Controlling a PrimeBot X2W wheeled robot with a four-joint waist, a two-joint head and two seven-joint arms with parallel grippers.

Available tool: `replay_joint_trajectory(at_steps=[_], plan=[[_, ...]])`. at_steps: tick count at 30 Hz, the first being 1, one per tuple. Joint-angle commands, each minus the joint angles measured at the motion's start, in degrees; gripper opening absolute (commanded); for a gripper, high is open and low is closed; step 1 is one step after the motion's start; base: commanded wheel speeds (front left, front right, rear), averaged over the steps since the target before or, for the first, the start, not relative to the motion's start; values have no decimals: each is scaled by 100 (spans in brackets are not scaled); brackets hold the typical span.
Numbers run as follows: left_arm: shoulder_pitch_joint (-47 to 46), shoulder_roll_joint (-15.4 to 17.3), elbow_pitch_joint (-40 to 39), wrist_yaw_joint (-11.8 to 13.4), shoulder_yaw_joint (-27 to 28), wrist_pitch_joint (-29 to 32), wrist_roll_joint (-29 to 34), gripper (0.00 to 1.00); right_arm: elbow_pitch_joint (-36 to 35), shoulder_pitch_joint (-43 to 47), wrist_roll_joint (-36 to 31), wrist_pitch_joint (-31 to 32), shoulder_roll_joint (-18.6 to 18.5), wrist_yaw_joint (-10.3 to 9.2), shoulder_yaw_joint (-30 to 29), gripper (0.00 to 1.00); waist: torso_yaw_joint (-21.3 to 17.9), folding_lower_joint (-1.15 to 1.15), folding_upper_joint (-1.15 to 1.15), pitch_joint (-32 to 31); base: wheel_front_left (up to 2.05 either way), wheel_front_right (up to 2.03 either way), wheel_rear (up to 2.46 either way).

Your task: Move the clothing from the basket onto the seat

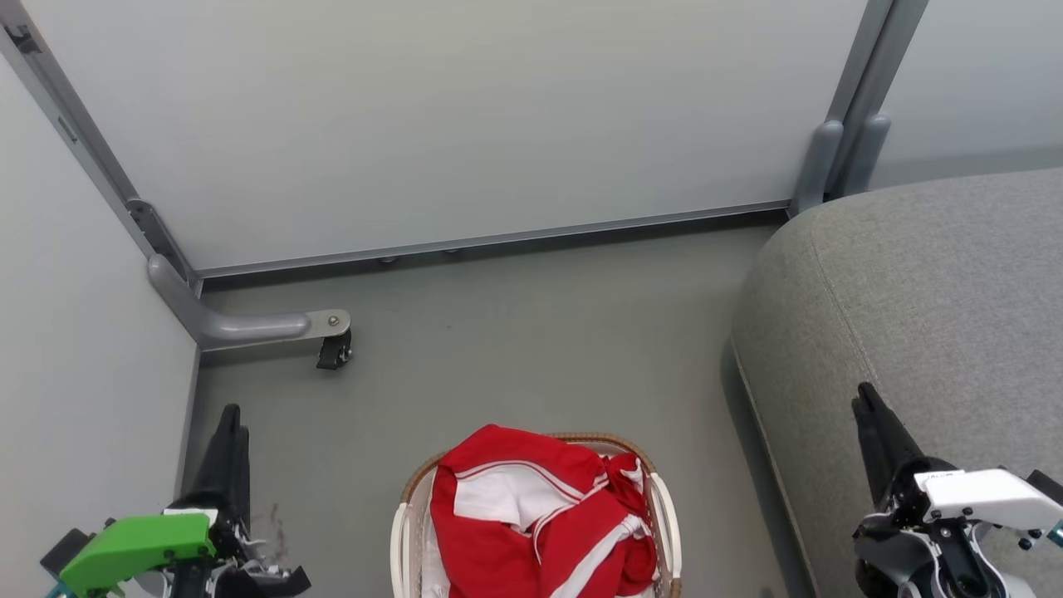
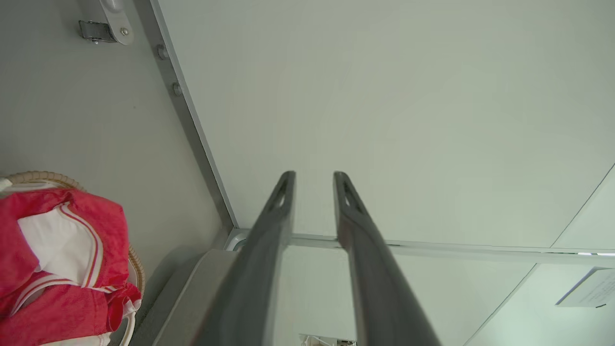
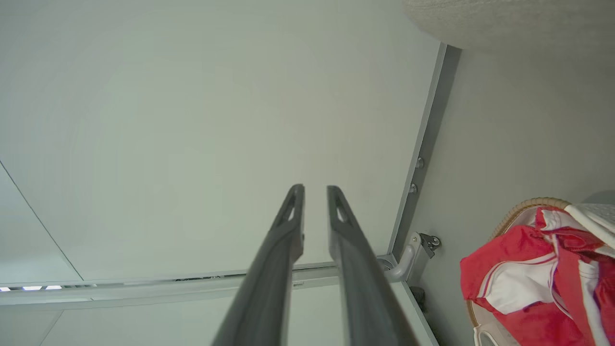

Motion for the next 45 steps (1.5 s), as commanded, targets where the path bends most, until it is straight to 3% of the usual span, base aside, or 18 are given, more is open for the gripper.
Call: replay_joint_trajectory(at_steps=[1,13,19,33,45], plan=[[37,-6,39,0,-11,-4,1,100,35,30,-2,-3,13,0,6,100,0,0,0,0,0,0,0],[104,1,-46,-2,-392,-343,257,100,34,114,-288,-343,0,0,119,100,-3,0,0,5,0,0,0],[119,6,-134,-3,-548,-497,612,100,-74,130,-809,-498,-9,0,90,100,-3,0,0,8,0,0,0],[28,16,-607,-1,-678,-822,2479,100,-742,173,-2853,-825,-25,1,93,100,22,0,0,26,0,0,0],[93,25,-796,240,-1037,-1065,4220,100,-850,255,-4090,-1066,-36,1,216,100,25,0,0,38,0,0,0]])
